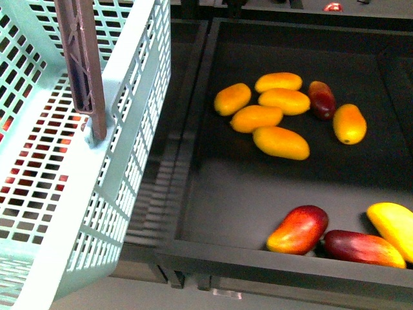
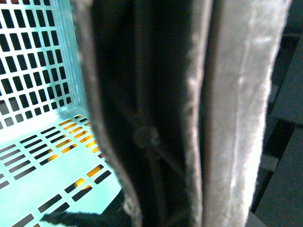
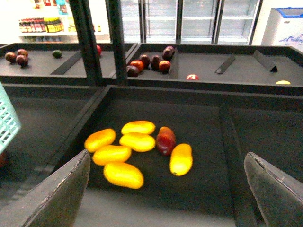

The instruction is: Pick mango and avocado into basket

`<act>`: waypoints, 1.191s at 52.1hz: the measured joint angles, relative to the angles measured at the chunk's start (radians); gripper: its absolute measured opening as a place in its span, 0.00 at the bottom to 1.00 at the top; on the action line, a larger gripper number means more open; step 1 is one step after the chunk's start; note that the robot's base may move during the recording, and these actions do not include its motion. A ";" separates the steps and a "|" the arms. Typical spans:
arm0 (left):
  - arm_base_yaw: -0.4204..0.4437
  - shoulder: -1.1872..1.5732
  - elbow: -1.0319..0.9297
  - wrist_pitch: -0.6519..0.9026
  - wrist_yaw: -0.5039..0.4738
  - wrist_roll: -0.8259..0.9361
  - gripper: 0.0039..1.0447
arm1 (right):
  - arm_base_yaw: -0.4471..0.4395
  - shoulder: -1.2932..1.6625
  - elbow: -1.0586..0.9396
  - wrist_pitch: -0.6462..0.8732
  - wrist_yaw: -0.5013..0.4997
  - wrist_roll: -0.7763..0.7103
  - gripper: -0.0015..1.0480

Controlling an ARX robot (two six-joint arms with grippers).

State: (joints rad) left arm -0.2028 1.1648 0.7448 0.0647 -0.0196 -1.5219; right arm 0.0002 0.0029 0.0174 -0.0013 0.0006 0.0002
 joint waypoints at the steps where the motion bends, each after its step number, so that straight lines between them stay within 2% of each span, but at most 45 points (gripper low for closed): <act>1: 0.000 0.000 0.000 0.000 -0.001 0.000 0.15 | 0.000 0.002 0.000 0.000 0.000 0.000 0.92; 42: 0.001 0.000 0.001 0.000 -0.002 0.002 0.15 | 0.000 0.000 0.000 0.000 -0.006 0.000 0.92; 52: 0.013 0.000 0.001 -0.001 -0.033 0.020 0.15 | -0.001 0.002 0.000 0.000 -0.008 0.000 0.92; 57: 0.013 0.054 0.102 -0.192 0.096 0.174 0.15 | -0.001 0.002 0.000 0.000 -0.003 0.000 0.92; 62: -0.007 0.157 0.193 -0.235 0.185 0.332 0.15 | -0.001 0.002 0.000 0.000 -0.004 0.000 0.92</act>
State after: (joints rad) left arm -0.2096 1.3216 0.9382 -0.1703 0.1658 -1.1896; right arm -0.0006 0.0048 0.0170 -0.0010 -0.0036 0.0002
